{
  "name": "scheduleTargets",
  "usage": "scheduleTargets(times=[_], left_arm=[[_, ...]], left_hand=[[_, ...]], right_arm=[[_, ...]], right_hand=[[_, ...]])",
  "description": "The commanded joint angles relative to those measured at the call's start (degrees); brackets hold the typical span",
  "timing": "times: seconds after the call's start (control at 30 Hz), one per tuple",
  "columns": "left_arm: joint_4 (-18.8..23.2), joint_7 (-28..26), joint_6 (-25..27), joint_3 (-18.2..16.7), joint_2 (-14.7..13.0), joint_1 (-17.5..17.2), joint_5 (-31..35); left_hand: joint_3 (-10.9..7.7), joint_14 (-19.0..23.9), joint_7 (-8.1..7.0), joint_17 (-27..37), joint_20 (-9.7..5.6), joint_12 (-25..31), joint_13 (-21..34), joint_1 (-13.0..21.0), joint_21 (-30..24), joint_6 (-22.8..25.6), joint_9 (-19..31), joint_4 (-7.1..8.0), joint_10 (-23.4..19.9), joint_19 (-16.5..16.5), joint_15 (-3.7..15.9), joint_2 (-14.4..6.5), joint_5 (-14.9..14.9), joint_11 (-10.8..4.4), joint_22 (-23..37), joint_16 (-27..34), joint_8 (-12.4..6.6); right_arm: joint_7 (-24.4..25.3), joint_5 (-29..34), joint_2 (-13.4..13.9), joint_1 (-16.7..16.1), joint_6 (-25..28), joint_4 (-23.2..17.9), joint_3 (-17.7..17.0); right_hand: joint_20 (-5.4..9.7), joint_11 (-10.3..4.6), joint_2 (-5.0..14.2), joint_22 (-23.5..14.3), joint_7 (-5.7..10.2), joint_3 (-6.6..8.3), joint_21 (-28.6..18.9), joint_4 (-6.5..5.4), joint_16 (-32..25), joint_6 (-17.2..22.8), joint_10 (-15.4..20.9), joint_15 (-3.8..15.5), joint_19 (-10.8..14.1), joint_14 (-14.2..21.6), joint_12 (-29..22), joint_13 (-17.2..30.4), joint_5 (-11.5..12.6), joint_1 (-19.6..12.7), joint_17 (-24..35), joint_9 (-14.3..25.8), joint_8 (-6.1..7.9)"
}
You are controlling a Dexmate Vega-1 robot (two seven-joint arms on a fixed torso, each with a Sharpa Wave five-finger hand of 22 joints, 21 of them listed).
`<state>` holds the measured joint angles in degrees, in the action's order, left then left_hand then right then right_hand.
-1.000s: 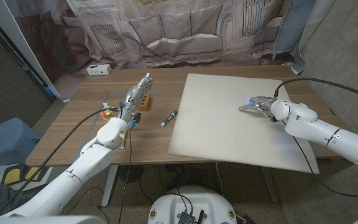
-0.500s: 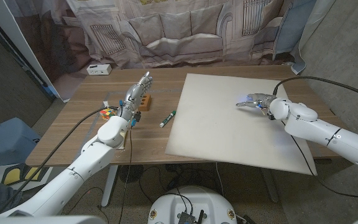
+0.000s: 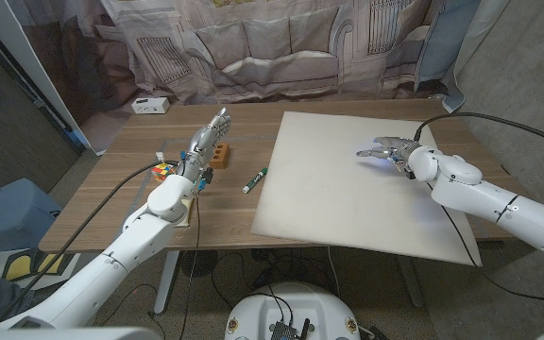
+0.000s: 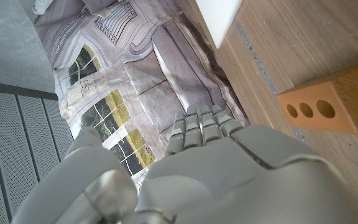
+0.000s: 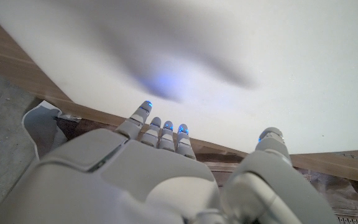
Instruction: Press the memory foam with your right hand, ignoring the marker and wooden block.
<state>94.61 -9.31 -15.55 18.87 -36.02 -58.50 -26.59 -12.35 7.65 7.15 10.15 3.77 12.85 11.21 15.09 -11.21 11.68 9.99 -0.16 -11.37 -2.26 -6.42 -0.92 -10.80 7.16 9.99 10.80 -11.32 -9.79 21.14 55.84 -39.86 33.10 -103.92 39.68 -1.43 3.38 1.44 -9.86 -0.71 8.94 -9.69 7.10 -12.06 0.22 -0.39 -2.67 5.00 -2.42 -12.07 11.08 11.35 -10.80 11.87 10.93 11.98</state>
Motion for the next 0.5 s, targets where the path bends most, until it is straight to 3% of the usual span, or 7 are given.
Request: scheduleTargets(times=[0.03,0.3,0.5], left_arm=[[-0.34,0.36,0.11,-0.2,-0.35,0.45,-0.22],[-0.01,0.67,0.52,-0.41,-0.76,0.72,-0.51],[-0.5,1.31,0.12,-0.51,-0.53,1.08,-1.2]], left_hand=[[0.07,-0.26,0.05,0.17,-0.12,-0.29,0.13,0.1,0.27,0.33,0.3,-0.33,-0.32,-0.09,-0.04,-0.5,0.01,-0.11,0.3,-0.18,0.29],[0.08,-0.27,-0.01,0.17,-0.11,-0.29,0.14,0.08,0.26,0.39,0.3,-0.38,-0.37,0.02,0.02,-0.54,0.01,-0.13,0.29,-0.16,0.3],[0.09,-0.28,0.15,0.17,-0.03,-0.36,0.14,0.07,0.24,0.3,0.3,-0.42,-0.24,0.05,0.02,-0.57,0.01,-0.06,0.29,-0.14,0.36]], right_arm=[[5.93,-1.93,0.5,-3.3,-1.89,-2.37,-3.09],[11.26,-8.26,-1.29,-6.37,-6.16,-1.3,-7.65],[15.74,-7.55,-2.24,-7.09,-7.26,-1.44,-8.07]], right_hand=[[-0.02,0.53,-0.16,-0.19,-0.06,-0.06,0.05,-0.01,0.55,0.36,-0.45,-0.15,-1.58,-1.63,0.33,0.17,-0.05,0.31,0.08,0.14,-0.06],[-0.05,0.63,-0.04,-0.19,-0.02,0.03,-0.05,0.06,0.67,0.77,-0.63,-0.26,-2.3,-2.03,0.41,0.19,-0.02,0.16,0.05,0.15,0.05],[-0.05,0.65,0.14,-0.19,0.0,0.15,-0.27,0.12,0.62,1.11,-0.46,-0.26,-2.3,-1.96,0.34,0.2,0.02,-0.03,0.02,0.15,0.13]])
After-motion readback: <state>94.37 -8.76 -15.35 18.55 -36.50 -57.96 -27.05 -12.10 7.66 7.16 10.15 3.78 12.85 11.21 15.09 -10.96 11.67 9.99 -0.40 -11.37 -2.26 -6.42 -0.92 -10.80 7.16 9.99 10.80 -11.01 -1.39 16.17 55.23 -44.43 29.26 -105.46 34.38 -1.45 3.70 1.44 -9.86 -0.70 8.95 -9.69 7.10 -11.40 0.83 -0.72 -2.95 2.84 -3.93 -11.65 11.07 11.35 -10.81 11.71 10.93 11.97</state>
